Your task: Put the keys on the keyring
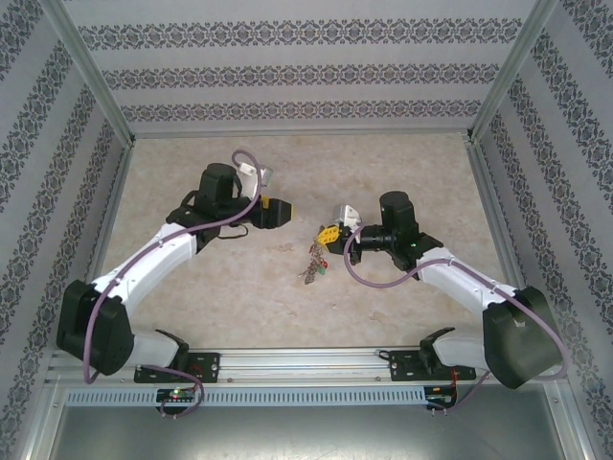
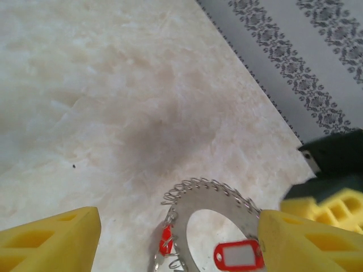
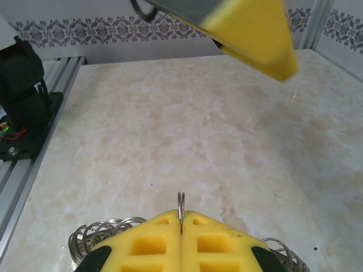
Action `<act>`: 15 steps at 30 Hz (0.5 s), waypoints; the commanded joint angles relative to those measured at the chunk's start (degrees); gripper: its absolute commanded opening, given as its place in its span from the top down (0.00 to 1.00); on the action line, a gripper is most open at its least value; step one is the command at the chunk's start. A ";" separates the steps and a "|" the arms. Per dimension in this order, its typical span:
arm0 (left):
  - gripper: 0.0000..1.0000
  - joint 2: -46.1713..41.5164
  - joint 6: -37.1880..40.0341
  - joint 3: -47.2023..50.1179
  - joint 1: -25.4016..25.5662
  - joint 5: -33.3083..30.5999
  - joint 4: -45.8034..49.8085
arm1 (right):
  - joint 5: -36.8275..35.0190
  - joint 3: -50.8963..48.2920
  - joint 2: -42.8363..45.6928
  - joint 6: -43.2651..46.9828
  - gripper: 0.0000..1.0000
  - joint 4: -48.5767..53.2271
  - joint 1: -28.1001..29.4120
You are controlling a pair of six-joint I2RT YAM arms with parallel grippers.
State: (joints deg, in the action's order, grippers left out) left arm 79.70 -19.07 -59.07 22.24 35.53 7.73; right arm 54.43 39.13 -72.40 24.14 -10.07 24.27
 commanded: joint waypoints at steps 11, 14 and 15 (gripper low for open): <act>0.25 12.16 -6.84 -10.32 -0.97 -0.09 10.31 | 1.50 2.87 0.31 10.50 1.00 9.99 2.57; 0.26 10.35 -6.98 -8.79 -0.89 -6.45 11.17 | -0.05 4.28 -2.65 8.00 1.00 7.15 4.46; 0.25 9.36 -7.16 -8.09 -0.95 -9.02 11.25 | -0.79 5.04 -4.24 5.87 1.00 5.16 5.01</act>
State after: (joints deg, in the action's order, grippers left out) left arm 92.07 -25.61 -67.29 21.93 33.78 16.21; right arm 54.00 42.00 -73.82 33.12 0.21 27.75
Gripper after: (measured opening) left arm 0.745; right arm 0.058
